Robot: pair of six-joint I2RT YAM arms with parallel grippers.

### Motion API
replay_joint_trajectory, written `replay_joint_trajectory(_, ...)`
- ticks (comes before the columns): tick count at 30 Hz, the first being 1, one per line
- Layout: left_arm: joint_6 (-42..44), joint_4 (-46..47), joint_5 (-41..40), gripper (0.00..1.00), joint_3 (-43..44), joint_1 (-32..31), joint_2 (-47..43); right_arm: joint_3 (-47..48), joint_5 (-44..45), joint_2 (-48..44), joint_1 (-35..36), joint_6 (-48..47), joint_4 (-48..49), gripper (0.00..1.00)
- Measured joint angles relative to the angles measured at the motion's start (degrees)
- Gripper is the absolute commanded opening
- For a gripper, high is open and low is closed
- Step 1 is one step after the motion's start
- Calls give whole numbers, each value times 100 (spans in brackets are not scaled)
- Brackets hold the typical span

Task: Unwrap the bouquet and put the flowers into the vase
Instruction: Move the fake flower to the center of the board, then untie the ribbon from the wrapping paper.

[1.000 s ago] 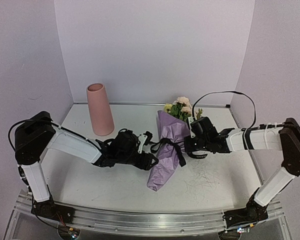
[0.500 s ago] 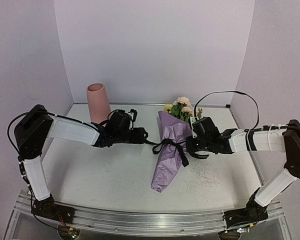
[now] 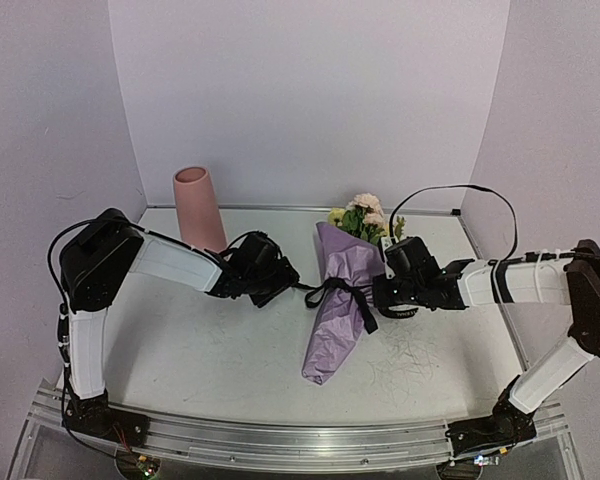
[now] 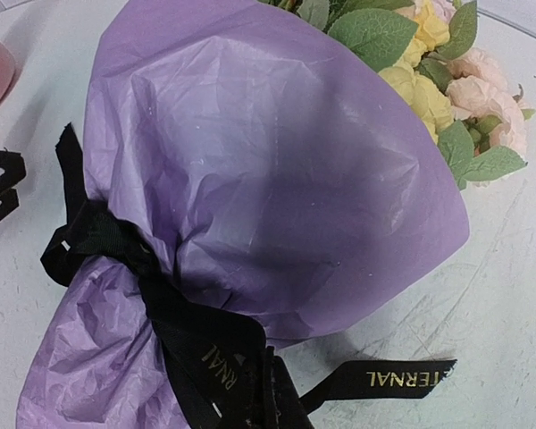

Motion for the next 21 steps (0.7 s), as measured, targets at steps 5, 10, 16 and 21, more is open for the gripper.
replay_joint_trajectory(5,-656,5,-52,75,250,0,199,-8,-59,0,0,48,5,0)
replay_joint_trajectory(10,-1077,17,-54,73,494,0,444,-8,-118,3,0,111,20,0)
replay_joint_trajectory(16,-1542,113,-34,71,634,0,620,-8,-188,11,0,139,37,0)
replay_joint_trajectory(21,-1808,204,-10,64,843,-9,811,-8,-268,16,0,184,39,0)
